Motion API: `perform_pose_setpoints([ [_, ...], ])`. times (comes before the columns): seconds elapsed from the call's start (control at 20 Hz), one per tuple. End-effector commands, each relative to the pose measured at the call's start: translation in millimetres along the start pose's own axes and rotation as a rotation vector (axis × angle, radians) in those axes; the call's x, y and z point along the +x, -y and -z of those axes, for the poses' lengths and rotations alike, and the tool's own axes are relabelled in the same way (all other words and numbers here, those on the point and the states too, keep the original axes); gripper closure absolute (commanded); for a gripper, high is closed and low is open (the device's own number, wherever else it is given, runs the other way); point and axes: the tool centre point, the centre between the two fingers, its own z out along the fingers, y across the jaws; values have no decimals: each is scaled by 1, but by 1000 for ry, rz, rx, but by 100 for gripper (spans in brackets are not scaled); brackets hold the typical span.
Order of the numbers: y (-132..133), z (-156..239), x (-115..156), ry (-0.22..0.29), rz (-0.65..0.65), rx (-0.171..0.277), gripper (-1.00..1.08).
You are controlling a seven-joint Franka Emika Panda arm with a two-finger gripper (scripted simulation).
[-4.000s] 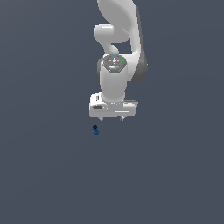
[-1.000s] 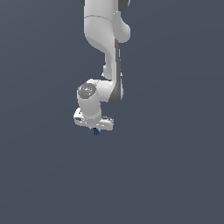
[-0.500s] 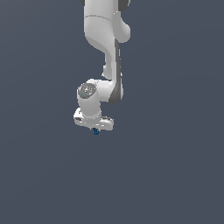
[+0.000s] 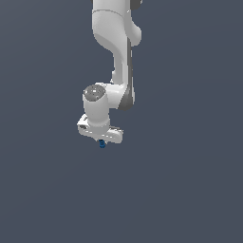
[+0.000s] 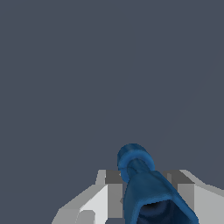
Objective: Pick up the object and move it to a goal position.
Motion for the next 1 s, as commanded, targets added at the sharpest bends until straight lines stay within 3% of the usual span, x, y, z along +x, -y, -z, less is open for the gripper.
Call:
perform_pose_setpoints([
  [0.0, 1, 13, 11, -33, -29, -8, 108],
  [0.95, -1, 151, 93, -344, -322, -97, 108],
])
